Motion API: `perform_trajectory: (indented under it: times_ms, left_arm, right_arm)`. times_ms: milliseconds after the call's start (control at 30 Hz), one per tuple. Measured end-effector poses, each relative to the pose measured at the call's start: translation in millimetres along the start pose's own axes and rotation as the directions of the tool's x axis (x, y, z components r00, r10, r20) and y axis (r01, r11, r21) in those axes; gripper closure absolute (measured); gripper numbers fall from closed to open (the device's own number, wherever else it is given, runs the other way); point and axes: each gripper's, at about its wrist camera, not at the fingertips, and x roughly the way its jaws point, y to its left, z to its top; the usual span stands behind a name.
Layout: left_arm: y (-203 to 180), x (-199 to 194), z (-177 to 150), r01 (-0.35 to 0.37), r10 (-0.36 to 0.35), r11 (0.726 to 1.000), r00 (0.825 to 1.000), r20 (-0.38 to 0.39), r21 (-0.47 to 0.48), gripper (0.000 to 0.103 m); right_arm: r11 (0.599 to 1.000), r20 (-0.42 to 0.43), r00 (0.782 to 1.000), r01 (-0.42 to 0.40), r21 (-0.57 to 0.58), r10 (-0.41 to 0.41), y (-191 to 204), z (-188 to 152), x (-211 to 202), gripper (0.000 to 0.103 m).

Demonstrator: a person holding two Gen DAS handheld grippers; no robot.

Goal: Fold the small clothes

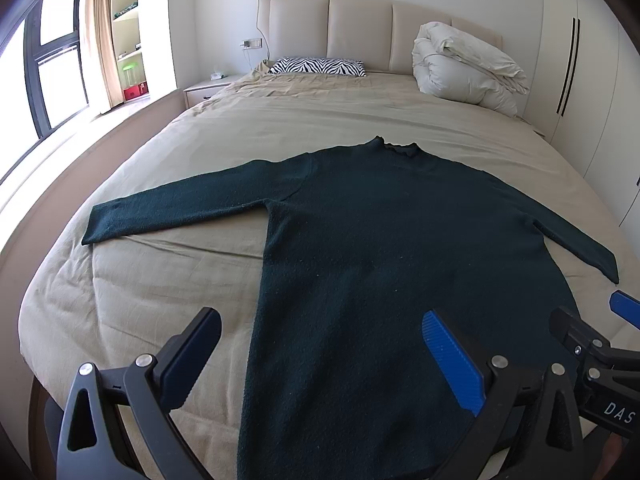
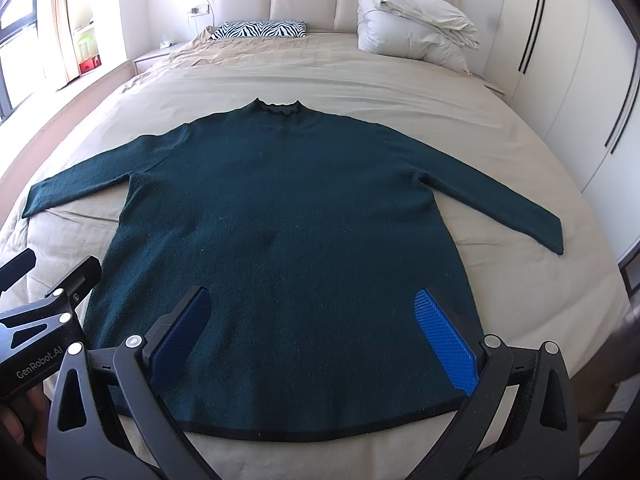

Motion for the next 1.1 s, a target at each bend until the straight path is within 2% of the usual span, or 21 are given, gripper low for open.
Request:
perform_trajectory:
  times_ms: [1100]
  left_arm:
    - [4.2, 5.8, -6.7, -0.003, 0.003, 1.0, 1.0, -0.009, 0.004, 0.0]
  right_arm:
    - [1.0, -0.004, 1.0, 0.007, 0.001, -0.007, -0.9, -0.2, 2.5, 0.0]
